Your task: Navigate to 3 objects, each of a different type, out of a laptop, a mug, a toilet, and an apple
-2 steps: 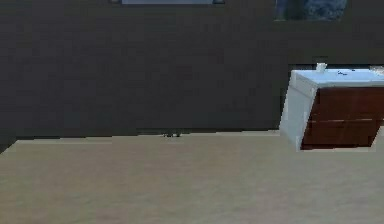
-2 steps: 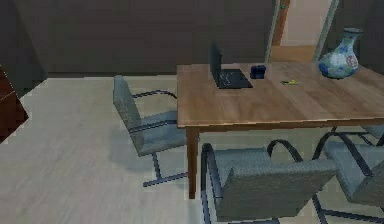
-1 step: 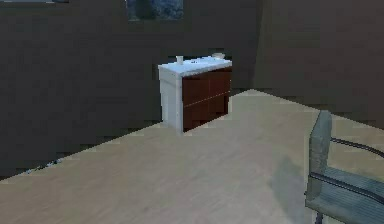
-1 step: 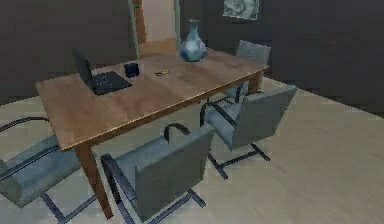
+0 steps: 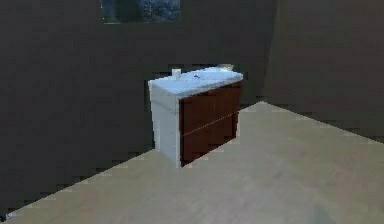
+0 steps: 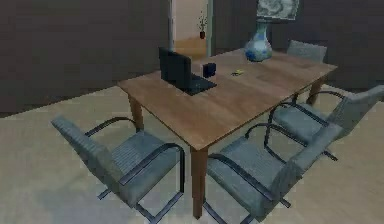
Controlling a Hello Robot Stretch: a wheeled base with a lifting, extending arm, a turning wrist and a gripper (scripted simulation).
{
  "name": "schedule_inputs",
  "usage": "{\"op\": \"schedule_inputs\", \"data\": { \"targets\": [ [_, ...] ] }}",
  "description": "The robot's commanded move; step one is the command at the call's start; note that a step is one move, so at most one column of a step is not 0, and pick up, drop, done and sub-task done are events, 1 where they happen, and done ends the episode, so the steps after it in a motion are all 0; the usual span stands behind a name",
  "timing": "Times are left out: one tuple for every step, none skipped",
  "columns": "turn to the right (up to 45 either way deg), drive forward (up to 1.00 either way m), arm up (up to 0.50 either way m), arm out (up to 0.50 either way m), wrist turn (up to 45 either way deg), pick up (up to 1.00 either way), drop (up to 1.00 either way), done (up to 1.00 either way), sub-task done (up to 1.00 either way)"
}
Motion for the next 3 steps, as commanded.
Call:
{"op": "schedule_inputs", "data": {
  "targets": [
    [45.0, 0.00, 0.00, 0.00, 0.0, 0.00, 0.00, 0.00, 0.00],
    [45.0, 0.00, 0.00, 0.00, 0.0, 0.00, 0.00, 0.00, 0.00],
    [0.0, 0.00, 0.00, 0.00, 0.0, 0.00, 0.00, 0.00, 1.00]
  ]
}}
